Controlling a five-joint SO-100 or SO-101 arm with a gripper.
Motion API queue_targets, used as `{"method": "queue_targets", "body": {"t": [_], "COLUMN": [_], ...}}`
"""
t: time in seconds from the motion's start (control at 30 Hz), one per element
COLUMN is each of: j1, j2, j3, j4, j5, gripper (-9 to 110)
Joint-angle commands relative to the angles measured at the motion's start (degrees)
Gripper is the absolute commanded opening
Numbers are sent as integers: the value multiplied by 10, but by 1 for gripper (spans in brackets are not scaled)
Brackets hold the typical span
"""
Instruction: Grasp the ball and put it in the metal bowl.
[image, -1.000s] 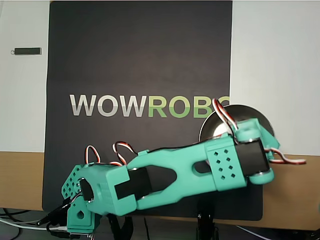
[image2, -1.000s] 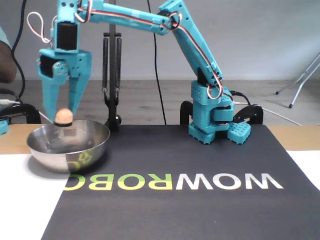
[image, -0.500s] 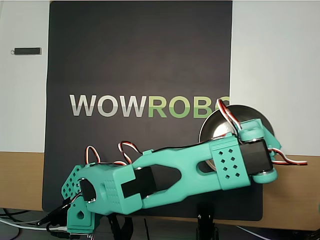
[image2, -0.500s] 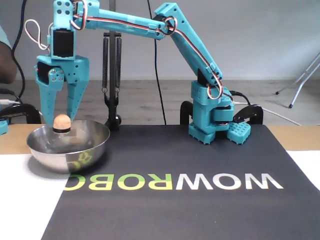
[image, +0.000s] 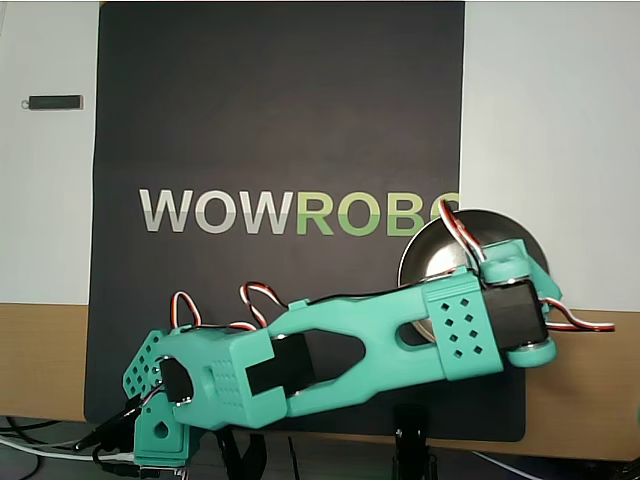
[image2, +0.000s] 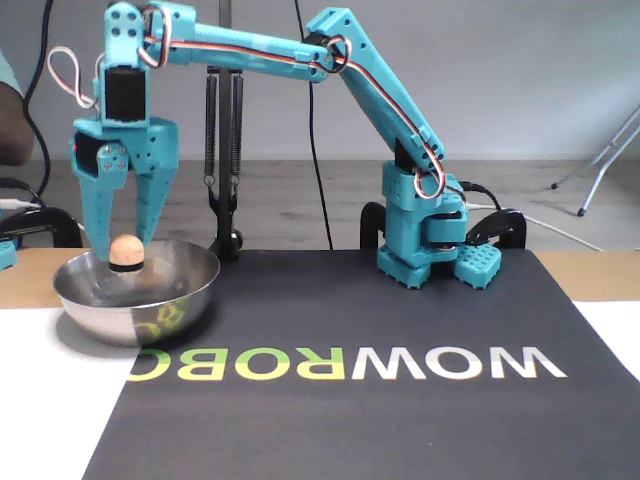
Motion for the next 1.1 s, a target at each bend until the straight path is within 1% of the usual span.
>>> {"method": "queue_targets", "body": {"t": [0.0, 0.1, 0.13, 0.3, 0.4, 1.07], "j1": [-3, -3, -3, -2, -2, 1], "j2": [4, 4, 4, 4, 4, 4], "j3": [-22, -22, -22, -22, -22, -22], "j4": [-4, -4, -4, -4, -4, -4], "j5": [-3, -3, -3, -3, -3, -3], "gripper": [33, 33, 36, 57, 63, 63]}}
